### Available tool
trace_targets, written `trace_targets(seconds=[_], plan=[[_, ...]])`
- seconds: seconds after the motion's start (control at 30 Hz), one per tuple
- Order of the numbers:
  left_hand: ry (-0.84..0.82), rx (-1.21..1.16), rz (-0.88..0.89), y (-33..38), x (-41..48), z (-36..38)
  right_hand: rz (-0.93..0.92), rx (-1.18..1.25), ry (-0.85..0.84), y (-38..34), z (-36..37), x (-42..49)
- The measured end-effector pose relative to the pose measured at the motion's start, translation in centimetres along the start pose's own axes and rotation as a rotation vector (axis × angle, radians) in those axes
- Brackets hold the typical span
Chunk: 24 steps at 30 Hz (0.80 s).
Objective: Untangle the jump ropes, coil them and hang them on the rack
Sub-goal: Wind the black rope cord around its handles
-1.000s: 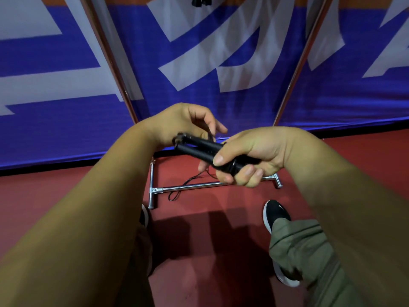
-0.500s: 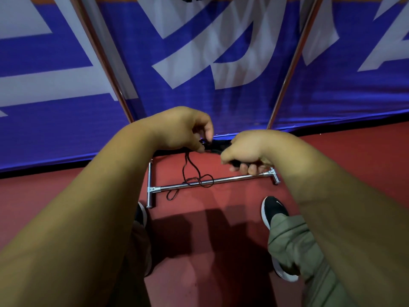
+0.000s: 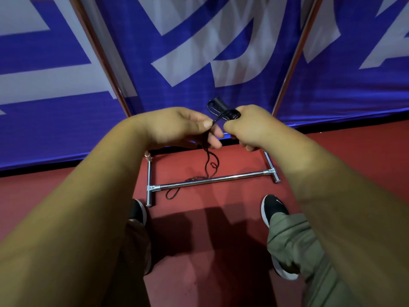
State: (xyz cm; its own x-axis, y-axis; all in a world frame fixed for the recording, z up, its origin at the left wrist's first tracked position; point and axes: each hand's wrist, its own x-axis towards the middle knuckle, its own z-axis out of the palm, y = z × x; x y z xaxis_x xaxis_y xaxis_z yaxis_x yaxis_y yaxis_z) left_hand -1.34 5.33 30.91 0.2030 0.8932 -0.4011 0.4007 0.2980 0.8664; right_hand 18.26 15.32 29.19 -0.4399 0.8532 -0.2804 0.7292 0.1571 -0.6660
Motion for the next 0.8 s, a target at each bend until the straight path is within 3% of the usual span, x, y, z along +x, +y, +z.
trace_targets(seconds=[0.1, 0.2, 0.37, 0.5, 0.8], plan=[[0.072, 0.121, 0.006, 0.2, 0.1, 0.3, -0.012, 0.009, 0.007, 0.0, -0.3, -0.3], [0.312, 0.402, -0.085, 0.7, 0.6, 0.8, 0.005, 0.042, -0.029, 0.2, -0.2, -0.2], [0.657, 0.727, -0.108, 1.0, 2.1, 2.0, 0.002, 0.567, -0.220, -0.2, 0.3, -0.4], [0.585, 0.191, -0.076, 1.8, 2.2, 2.6, 0.049, 0.797, -0.168, -1.1, 0.0, -0.5], [0.427, -0.110, 0.278, 1.6, 0.7, 0.7, 0.078, 1.013, -0.123, -1.4, -0.3, 0.1]])
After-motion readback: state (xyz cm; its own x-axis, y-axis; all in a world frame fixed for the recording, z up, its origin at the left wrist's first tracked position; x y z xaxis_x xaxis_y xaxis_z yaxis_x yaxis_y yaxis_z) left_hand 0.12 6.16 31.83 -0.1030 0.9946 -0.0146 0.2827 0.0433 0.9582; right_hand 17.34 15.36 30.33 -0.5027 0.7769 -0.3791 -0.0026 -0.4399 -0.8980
